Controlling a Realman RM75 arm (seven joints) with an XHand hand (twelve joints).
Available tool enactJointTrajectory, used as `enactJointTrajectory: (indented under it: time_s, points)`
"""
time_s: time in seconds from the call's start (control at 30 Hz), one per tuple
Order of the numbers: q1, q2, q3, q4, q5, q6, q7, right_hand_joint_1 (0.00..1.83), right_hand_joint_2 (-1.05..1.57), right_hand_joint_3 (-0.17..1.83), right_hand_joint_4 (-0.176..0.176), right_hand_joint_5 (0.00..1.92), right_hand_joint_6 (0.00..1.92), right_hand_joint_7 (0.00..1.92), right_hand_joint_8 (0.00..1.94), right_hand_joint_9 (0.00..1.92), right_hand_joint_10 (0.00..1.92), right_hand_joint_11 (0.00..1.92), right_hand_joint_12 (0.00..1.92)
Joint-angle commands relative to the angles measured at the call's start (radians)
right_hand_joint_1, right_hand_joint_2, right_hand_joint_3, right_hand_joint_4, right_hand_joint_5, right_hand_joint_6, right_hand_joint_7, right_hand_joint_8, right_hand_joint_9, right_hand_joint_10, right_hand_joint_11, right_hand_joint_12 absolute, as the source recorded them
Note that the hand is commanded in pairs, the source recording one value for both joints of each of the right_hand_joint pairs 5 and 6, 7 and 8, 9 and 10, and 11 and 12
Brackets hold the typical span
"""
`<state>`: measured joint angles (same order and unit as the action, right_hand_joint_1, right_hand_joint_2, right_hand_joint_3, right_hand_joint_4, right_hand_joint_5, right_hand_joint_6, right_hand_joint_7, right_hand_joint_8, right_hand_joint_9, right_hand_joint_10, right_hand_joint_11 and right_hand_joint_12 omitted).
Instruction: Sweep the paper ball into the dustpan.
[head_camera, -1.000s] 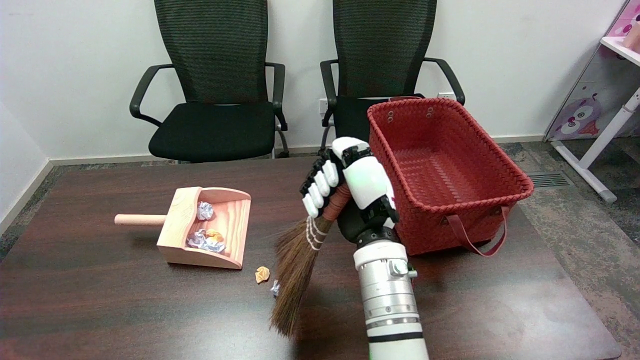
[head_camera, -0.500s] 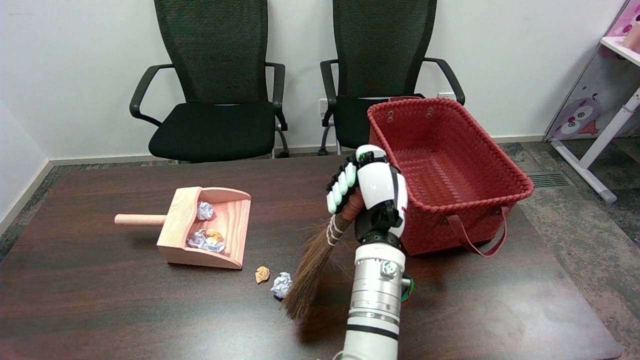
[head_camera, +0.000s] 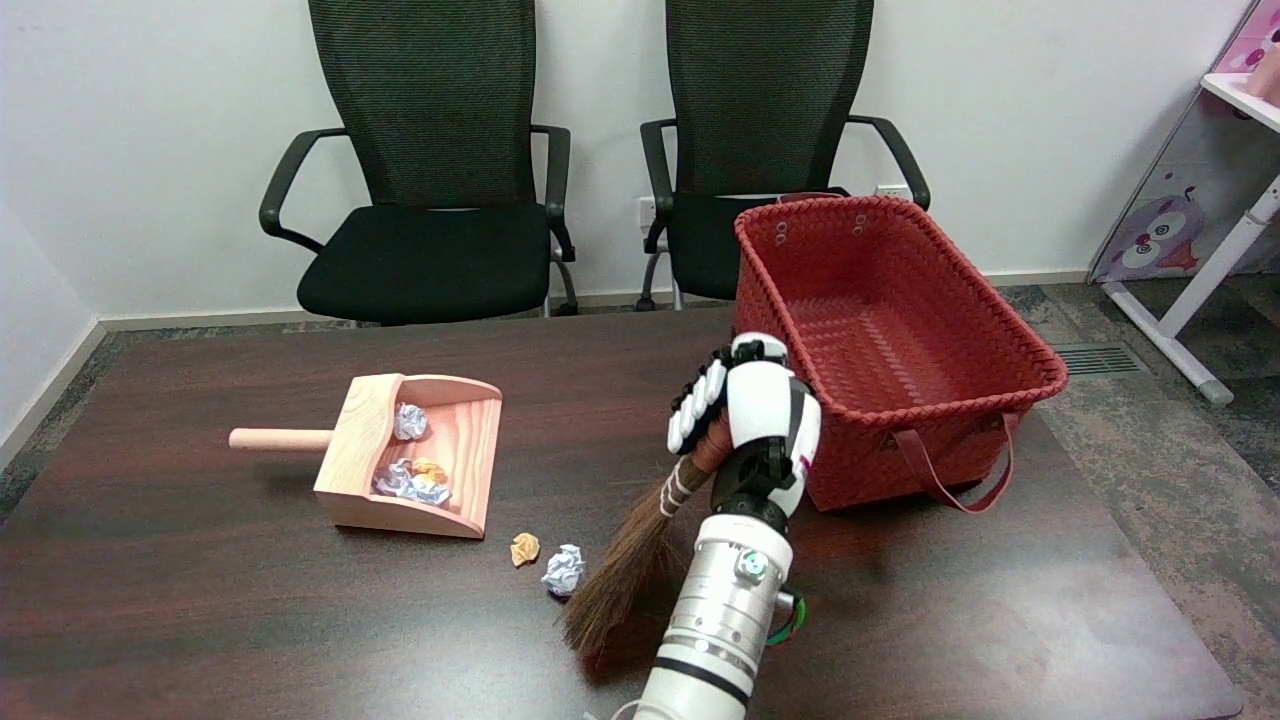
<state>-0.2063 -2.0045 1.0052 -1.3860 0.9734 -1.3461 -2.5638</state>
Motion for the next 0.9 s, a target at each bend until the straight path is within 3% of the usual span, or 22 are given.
enactJointTrajectory:
  time_s: [0.03,0.7,0.9]
  points:
    - [0.013,-0.057,-0.065,0.139,0.051,-0.219,-0.003,0.47,1.38,1.44,0.062,1.92,1.92,1.92,1.92,1.92,1.92,1.92,1.92]
    - [0.15,-0.054,-0.056,0.255,0.036,-0.036,-0.001,0.46,1.38,1.47,0.053,1.92,1.92,1.92,1.92,1.92,1.92,1.92,1.92]
    - [0.294,-0.042,-0.051,0.419,0.059,-0.038,0.0,0.44,1.42,1.48,0.056,1.92,1.92,1.92,1.92,1.92,1.92,1.92,1.92]
